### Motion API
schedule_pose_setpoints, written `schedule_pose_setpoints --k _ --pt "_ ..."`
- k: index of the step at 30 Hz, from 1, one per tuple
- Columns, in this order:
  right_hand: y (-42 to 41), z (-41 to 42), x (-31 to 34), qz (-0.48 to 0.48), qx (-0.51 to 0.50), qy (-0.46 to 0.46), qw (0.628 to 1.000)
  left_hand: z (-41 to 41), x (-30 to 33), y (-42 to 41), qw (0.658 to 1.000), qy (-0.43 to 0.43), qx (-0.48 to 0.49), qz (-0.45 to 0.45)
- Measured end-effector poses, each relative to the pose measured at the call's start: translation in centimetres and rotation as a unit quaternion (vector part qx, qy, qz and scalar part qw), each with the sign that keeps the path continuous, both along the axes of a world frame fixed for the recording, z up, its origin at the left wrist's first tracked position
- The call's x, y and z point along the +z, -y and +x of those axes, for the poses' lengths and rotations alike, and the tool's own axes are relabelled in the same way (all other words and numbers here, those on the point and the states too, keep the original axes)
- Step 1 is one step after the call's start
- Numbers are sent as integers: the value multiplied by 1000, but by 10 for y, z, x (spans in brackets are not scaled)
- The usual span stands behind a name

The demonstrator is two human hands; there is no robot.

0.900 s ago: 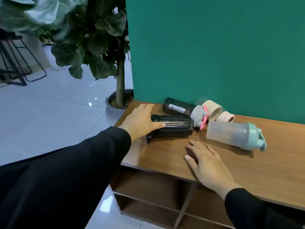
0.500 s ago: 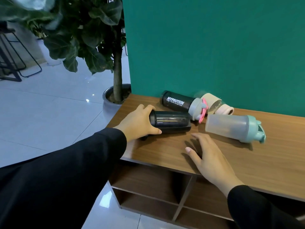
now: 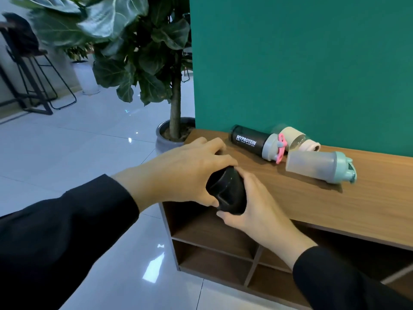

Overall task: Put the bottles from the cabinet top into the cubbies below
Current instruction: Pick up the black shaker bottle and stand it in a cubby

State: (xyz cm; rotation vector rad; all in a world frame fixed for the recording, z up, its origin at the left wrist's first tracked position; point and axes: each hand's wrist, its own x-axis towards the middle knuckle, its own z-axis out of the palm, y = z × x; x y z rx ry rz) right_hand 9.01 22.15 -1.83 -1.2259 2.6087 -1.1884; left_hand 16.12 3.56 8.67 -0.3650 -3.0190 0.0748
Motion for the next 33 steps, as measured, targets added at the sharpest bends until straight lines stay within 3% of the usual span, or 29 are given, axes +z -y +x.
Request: schedule_pose_setpoints --k 4,7,11,16,19,21,23,25,27,29,33 --pt "4 44 -28 -51 9 141 989 40 -26 -3 971 36 93 215" --pt "9 65 -62 -59 -14 194 979 64 -71 -9 939 55 177 291" --pt "24 77 -104 -20 -13 226 974 73 -132 -11 916 55 262 298" --pt "48 60 -141 38 -48 217 974 58 -181 -3 930 79 259 247" --pt "61 42 -162 49 -64 238 968 44 -199 3 913 79 282 285" --pt "72 27 -176 61 -99 253 961 39 -208 3 853 7 337 399" --pt "82 12 -189 71 -126 263 954 36 -217 -1 738 -97 412 525" --pt "89 0 -198 91 -129 273 949 29 -229 -3 630 -140 474 599" --pt "94 -11 -204 96 -123 289 944 19 -246 -3 550 -104 508 655" --pt "101 -19 -207 92 -119 298 943 10 -263 0 492 -48 521 696" --pt "117 -26 -220 95 -128 299 941 -3 -286 10 411 17 520 748"
